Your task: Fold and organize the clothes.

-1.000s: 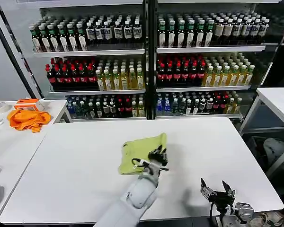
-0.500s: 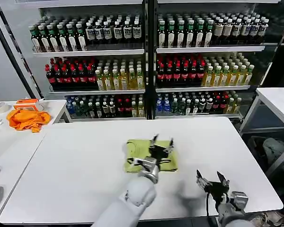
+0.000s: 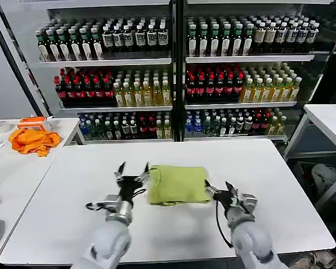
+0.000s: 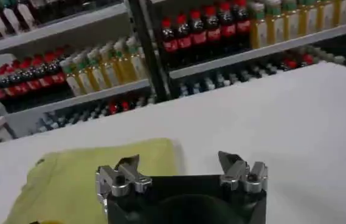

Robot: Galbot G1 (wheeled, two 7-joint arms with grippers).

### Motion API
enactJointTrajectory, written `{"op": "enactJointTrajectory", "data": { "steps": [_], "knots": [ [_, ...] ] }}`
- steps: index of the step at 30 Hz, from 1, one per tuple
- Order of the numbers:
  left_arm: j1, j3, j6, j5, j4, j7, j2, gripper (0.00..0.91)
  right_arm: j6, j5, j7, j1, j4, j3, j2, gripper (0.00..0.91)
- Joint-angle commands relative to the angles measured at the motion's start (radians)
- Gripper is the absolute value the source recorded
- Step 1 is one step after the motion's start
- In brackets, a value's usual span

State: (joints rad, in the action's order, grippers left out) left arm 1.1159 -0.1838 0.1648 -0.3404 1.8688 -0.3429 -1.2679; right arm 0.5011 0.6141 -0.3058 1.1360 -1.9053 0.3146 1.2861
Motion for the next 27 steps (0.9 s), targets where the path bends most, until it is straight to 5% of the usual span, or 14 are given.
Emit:
{"op": "enactJointTrajectory", "data": {
  "steps": [1,9,12,13,14,15,27],
  "knots": [
    [0.205,-0.172,-0.036,-0.024,0.123,-0.003,0.067,0.907,-0.006,-0.018,-0.017,-0.228,0.256,-0.116,0.077,0.907],
    [0.230,-0.179,-0.039,-0.026,0.142,-0.003,0.070,0.907,-0.034,-0.055,-0.002,-0.205,0.318,-0.102,0.107,0.907],
    [0.237,-0.180,-0.039,-0.027,0.145,-0.003,0.074,0.907,-0.050,-0.057,0.001,-0.184,0.317,-0.099,0.113,0.464],
    [0.238,-0.179,-0.040,-0.027,0.146,-0.003,0.074,0.907,-0.056,-0.059,0.004,-0.179,0.317,-0.097,0.115,0.202],
    [0.238,-0.178,-0.040,-0.027,0.146,-0.003,0.074,0.907,-0.064,-0.062,0.006,-0.170,0.315,-0.095,0.117,0.050],
    [0.239,-0.178,-0.039,-0.027,0.148,-0.003,0.074,0.907,-0.067,-0.062,0.007,-0.168,0.315,-0.094,0.118,0.000],
    [0.237,-0.173,-0.037,-0.030,0.150,-0.002,0.077,0.907,-0.094,-0.069,0.015,-0.133,0.305,-0.072,0.121,0.000]
  ]
}}
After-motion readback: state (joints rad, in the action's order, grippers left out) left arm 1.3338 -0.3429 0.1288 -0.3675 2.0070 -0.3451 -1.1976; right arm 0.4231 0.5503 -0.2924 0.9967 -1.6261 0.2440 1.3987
